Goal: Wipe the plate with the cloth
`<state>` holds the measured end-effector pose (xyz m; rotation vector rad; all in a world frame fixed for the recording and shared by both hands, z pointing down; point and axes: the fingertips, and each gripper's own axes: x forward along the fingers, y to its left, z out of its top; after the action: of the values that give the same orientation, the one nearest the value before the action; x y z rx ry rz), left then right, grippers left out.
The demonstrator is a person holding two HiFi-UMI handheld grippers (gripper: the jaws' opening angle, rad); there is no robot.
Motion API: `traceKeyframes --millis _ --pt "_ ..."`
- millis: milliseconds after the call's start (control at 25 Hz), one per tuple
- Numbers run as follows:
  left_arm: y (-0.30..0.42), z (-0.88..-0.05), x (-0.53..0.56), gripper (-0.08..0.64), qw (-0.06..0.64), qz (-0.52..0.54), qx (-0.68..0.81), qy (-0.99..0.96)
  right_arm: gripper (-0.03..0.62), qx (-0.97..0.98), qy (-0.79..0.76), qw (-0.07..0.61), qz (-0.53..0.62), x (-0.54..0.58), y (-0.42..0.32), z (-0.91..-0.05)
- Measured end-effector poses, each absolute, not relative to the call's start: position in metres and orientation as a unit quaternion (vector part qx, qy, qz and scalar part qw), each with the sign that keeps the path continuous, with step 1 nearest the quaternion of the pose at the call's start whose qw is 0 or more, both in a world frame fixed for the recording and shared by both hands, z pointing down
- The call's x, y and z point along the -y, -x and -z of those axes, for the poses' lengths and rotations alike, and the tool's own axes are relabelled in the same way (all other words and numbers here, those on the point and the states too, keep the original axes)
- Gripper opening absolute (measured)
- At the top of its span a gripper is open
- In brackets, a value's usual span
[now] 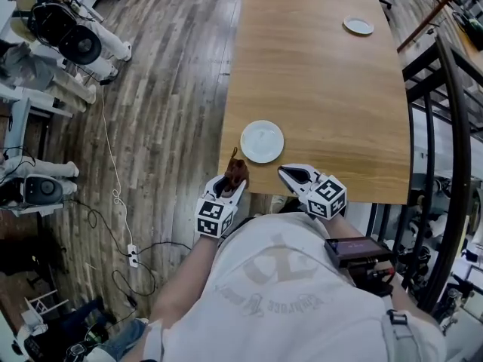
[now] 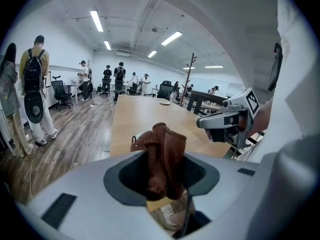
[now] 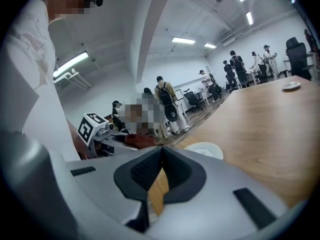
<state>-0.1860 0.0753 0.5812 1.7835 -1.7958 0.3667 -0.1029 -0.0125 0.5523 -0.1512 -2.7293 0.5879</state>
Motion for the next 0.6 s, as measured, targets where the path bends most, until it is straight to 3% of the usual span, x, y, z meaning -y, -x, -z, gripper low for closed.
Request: traceKeyframes --millis 600 --pt "0.219 -0.576 0.009 0.170 0.288 -0.172 0.680 -0.652 0.012 0.952 0.035 0.147 -0.266 0.082 0.115 -0.559"
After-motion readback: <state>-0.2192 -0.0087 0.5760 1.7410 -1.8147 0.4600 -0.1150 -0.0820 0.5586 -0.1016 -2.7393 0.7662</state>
